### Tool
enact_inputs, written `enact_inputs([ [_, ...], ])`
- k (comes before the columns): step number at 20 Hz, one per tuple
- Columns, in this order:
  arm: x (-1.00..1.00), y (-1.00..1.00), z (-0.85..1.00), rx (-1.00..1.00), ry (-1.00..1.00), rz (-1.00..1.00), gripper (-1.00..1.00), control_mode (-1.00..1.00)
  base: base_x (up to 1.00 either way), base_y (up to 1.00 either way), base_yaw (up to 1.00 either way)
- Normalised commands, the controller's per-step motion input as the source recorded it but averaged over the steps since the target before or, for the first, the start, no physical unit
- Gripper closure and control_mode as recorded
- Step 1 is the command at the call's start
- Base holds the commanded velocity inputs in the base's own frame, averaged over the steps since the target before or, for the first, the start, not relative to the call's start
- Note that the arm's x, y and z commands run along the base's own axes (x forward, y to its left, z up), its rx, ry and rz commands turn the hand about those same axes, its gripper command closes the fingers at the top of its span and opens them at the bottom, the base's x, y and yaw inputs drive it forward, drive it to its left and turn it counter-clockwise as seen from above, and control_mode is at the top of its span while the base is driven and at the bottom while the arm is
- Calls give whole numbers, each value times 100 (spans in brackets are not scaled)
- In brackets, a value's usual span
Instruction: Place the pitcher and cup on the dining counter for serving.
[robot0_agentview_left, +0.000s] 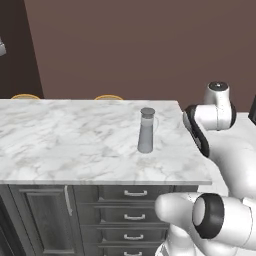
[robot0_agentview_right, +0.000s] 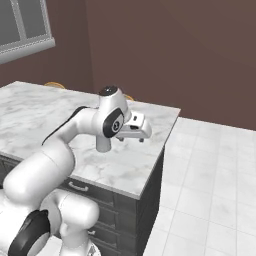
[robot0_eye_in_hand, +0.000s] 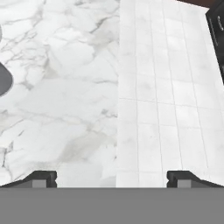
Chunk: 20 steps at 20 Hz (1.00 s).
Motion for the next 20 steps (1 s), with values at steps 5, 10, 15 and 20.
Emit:
enact_inputs([
  [5,-64,0,-31,13,-27,0,-100,-100,0,0,0],
  [10,-1,0,0,8,-1,0,-100,-100,0,0,0],
  [15,-12,6,0,0,0,0,-100,100,-12,13,-2],
  [20,0,0,0,0,0,0,-100,100,-52,41,7],
])
